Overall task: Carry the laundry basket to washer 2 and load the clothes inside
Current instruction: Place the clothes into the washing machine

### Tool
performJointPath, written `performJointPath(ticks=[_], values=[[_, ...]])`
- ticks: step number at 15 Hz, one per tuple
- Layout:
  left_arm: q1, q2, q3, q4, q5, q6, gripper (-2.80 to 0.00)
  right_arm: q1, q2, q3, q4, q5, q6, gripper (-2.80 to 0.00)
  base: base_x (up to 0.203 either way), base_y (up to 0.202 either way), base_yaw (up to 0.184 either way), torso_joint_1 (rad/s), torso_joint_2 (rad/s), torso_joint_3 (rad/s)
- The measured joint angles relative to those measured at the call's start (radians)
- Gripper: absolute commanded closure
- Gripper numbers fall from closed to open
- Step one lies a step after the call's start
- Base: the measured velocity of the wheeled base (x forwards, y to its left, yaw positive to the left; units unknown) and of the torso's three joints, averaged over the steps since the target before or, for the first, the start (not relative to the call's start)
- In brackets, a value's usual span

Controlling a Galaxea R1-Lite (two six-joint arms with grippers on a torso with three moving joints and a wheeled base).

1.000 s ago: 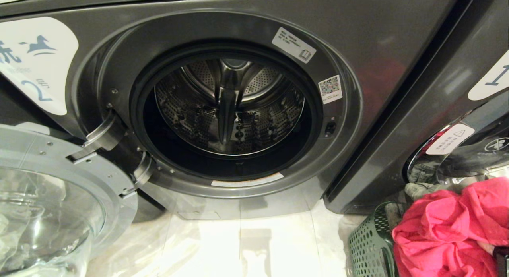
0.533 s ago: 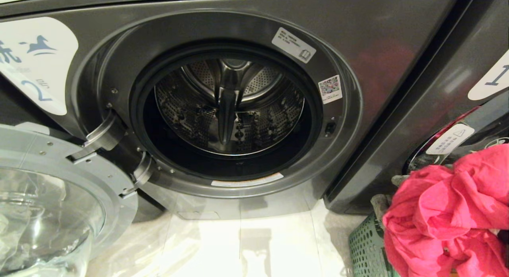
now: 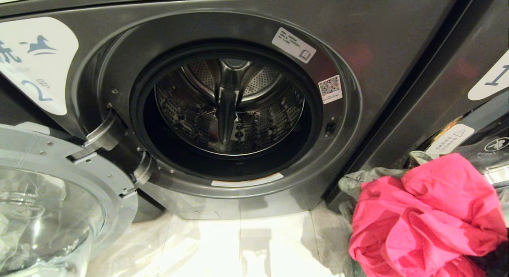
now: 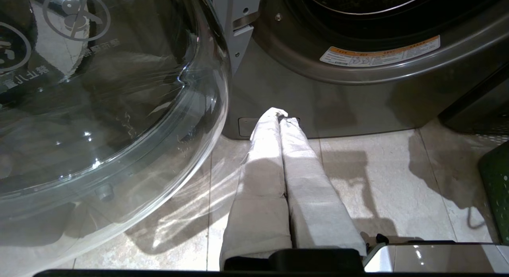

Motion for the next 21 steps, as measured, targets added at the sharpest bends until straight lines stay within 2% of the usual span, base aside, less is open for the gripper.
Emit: performJointPath(ticks=[4, 9, 13, 16, 21], values=[[0.0, 0.0, 0.0, 0.0, 0.0, 0.0, 0.0, 0.22, 0.113, -0.064, -0.024, -0.04, -0.006, 0.0, 0.0, 0.0, 0.0, 0.0, 0.0, 0.0], [0.0, 0.0, 0.0, 0.0, 0.0, 0.0, 0.0, 0.33, 0.294, -0.207, -0.124, -0.079, 0.001, 0.0, 0.0, 0.0, 0.0, 0.0, 0.0, 0.0], [0.0, 0.0, 0.0, 0.0, 0.0, 0.0, 0.0, 0.454, 0.43, -0.31, -0.174, -0.134, 0.008, 0.0, 0.0, 0.0, 0.0, 0.0, 0.0, 0.0], [0.0, 0.0, 0.0, 0.0, 0.0, 0.0, 0.0, 0.54, 0.508, -0.379, -0.173, -0.197, 0.029, 0.0, 0.0, 0.0, 0.0, 0.0, 0.0, 0.0], [0.0, 0.0, 0.0, 0.0, 0.0, 0.0, 0.0, 0.643, 0.679, -0.6, -0.174, -0.333, 0.091, 0.0, 0.0, 0.0, 0.0, 0.0, 0.0, 0.0]])
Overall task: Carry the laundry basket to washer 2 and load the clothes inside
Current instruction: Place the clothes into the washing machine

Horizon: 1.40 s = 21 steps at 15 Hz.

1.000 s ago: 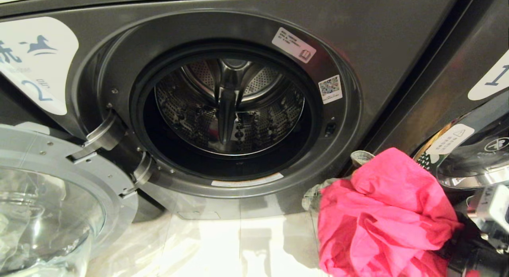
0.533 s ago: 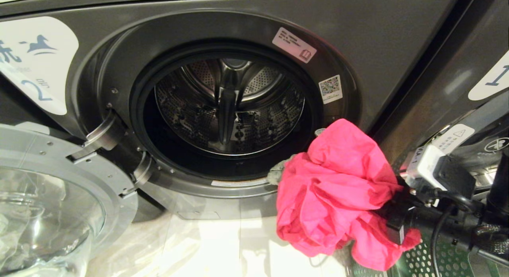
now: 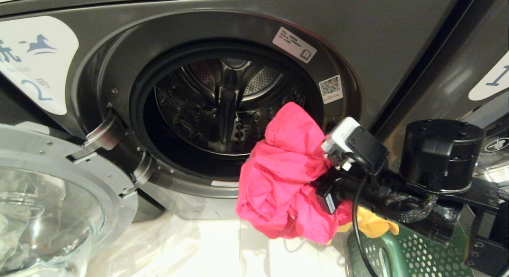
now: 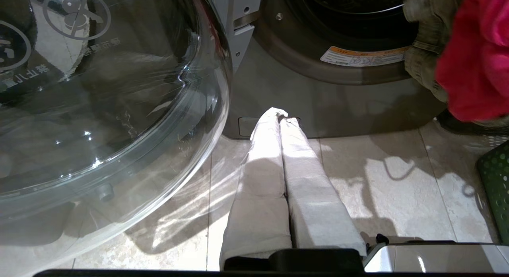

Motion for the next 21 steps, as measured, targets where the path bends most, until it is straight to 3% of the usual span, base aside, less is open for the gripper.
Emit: performJointPath(ticks=[5, 9, 21], values=[[0.0, 0.0, 0.0, 0.0, 0.0, 0.0, 0.0, 0.032, 0.074, -0.091, 0.019, -0.024, -0.002, 0.0, 0.0, 0.0, 0.0, 0.0, 0.0, 0.0], [0.0, 0.0, 0.0, 0.0, 0.0, 0.0, 0.0, 0.058, 0.072, -0.081, 0.093, -0.116, -0.003, 0.0, 0.0, 0.0, 0.0, 0.0, 0.0, 0.0], [0.0, 0.0, 0.0, 0.0, 0.0, 0.0, 0.0, 0.061, 0.065, -0.071, 0.093, -0.121, -0.003, 0.0, 0.0, 0.0, 0.0, 0.0, 0.0, 0.0]])
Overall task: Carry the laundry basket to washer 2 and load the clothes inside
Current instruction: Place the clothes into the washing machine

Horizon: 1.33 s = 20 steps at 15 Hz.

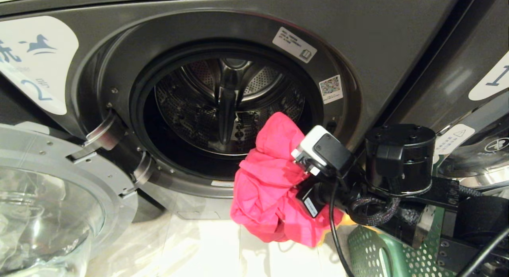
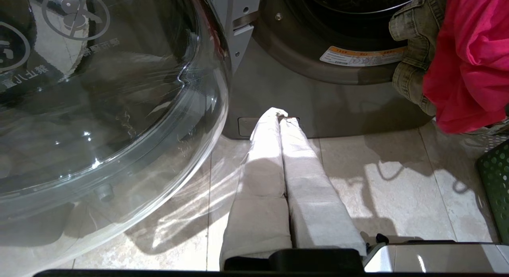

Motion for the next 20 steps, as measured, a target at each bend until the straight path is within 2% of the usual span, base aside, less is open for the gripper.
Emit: performJointPath(ticks=[5, 14, 18, 20], values=[[0.0, 0.0, 0.0, 0.0, 0.0, 0.0, 0.0, -0.003, 0.0, -0.002, 0.0, 0.0, 0.0, 0.0, 0.0, 0.0, 0.0, 0.0, 0.0, 0.0], [0.0, 0.0, 0.0, 0.0, 0.0, 0.0, 0.0, -0.017, -0.004, 0.016, -0.009, -0.013, 0.009, 0.0, 0.0, -0.008, 0.151, 0.002, 0.0, 0.003], [0.0, 0.0, 0.0, 0.0, 0.0, 0.0, 0.0, -0.074, -0.013, 0.028, -0.029, -0.156, 0.106, 0.0, 0.0, -0.001, 0.013, 0.001, 0.0, 0.0], [0.0, 0.0, 0.0, 0.0, 0.0, 0.0, 0.0, -0.097, -0.005, 0.033, -0.095, -0.202, 0.116, 0.0, 0.0, 0.0, 0.0, 0.0, 0.0, 0.0]])
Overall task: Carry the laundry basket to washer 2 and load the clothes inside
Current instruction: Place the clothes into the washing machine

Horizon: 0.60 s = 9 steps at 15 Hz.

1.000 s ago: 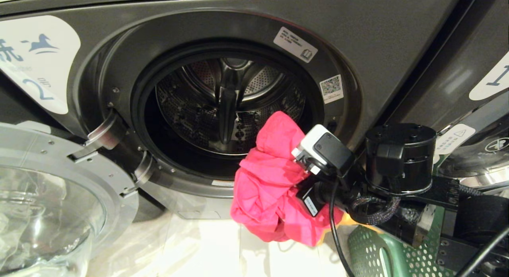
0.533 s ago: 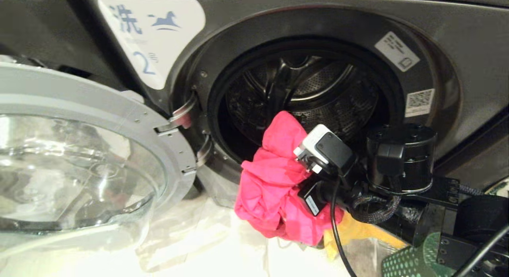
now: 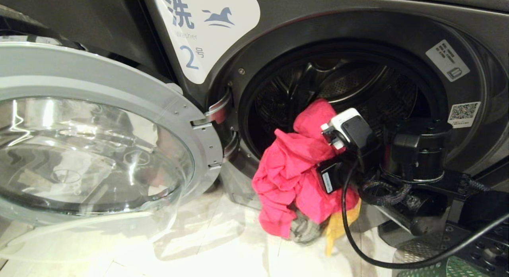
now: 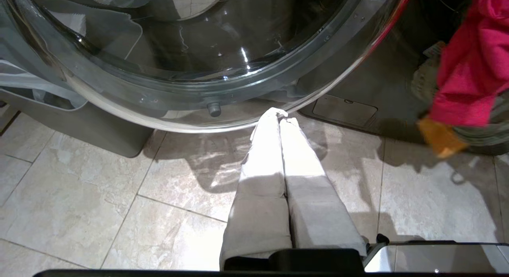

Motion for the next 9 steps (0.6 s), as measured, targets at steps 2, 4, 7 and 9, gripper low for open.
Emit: performJointPath(ticks=[2, 4, 7, 9], values=[[0.0, 0.0, 0.0, 0.0, 0.0, 0.0, 0.0, -0.013, 0.029, -0.013, -0.043, -0.055, 0.004, 0.0, 0.0, 0.0, 0.0, 0.0, 0.0, 0.0], [0.0, 0.0, 0.0, 0.0, 0.0, 0.0, 0.0, -0.017, 0.076, -0.051, -0.097, -0.109, 0.012, 0.0, 0.0, 0.0, 0.0, 0.0, 0.0, 0.0], [0.0, 0.0, 0.0, 0.0, 0.0, 0.0, 0.0, -0.031, 0.188, -0.2, -0.18, -0.214, 0.025, 0.0, 0.0, 0.0, 0.0, 0.0, 0.0, 0.0], [0.0, 0.0, 0.0, 0.0, 0.0, 0.0, 0.0, -0.045, 0.267, -0.338, -0.183, -0.273, 0.038, 0.0, 0.0, 0.0, 0.0, 0.0, 0.0, 0.0]])
